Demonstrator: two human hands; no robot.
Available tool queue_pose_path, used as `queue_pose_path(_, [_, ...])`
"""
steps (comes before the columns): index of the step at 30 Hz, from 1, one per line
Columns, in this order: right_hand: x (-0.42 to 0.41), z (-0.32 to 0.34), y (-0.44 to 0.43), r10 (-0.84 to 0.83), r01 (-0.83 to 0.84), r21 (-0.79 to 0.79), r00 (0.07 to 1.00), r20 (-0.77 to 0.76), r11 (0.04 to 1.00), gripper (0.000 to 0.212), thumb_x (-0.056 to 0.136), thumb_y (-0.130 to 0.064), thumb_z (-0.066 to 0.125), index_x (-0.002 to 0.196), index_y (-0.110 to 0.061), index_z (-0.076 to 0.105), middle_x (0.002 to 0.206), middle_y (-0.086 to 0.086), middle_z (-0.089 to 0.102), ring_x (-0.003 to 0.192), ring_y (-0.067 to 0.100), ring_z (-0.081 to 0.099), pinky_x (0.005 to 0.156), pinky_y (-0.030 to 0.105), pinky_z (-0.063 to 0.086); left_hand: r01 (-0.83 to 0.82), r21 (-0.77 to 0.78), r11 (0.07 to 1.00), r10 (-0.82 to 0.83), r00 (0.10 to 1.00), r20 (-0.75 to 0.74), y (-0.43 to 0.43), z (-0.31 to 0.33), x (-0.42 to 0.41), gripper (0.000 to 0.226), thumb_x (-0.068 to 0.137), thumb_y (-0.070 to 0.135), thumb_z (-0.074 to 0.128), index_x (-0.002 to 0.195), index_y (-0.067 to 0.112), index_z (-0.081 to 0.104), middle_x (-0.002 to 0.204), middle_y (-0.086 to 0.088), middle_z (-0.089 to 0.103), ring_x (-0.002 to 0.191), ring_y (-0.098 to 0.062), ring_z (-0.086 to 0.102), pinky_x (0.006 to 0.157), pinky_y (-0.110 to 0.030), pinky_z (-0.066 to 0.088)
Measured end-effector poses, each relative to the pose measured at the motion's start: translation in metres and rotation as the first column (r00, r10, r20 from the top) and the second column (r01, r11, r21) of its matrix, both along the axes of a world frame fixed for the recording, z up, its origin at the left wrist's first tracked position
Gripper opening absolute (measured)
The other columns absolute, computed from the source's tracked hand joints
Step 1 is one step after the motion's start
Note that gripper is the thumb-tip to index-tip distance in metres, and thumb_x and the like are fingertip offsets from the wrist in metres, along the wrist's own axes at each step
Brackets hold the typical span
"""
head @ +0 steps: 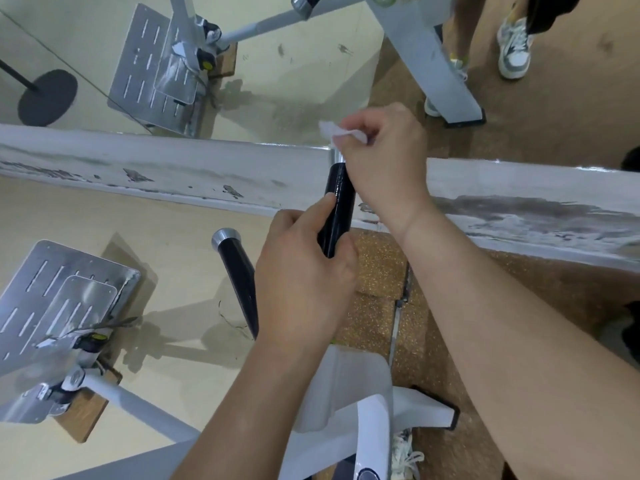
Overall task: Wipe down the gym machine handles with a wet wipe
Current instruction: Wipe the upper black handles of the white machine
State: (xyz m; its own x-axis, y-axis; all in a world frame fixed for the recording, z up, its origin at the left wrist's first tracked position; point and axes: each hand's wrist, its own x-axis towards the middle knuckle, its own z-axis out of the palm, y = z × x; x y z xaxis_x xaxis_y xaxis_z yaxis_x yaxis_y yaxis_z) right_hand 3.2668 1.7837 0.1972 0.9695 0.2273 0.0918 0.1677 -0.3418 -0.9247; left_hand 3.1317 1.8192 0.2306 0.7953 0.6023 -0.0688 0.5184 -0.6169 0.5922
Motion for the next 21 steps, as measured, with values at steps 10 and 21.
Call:
queue_pose_path(10, [-0.016,-0.014,-0.017,0.079,0.331,0.529,0.788,-0.610,0.781,0.022,0.085,-0.004,0.068,0.107,-0.004,0.068,0.089,0.004,0.066,0.078,0.012,0.063,0.074,0.021,0.054,-0.020,-0.013,1.000,0.020,1.000,0.000,0.001,0.000,0.004,0.046,0.081,0.026,0.065,0.126,0.033,0.057,0.103,0.009,0.057,0.085,0.001,0.053,0.070,-0.004,0.036])
queue_pose_path(21, [-0.016,-0.010,-0.018,0.068,0.467,0.466,0.647,-0.759,0.751,0.012,0.090,0.000,0.061,0.099,0.000,0.068,0.077,0.013,0.068,0.063,0.018,0.065,0.062,0.027,0.060,0.005,0.070,0.998,-0.006,1.000,0.016,-0.001,-0.001,0.006,0.043,0.081,0.025,0.064,0.123,0.031,0.057,0.101,0.007,0.056,0.089,-0.009,0.055,0.072,-0.026,0.043])
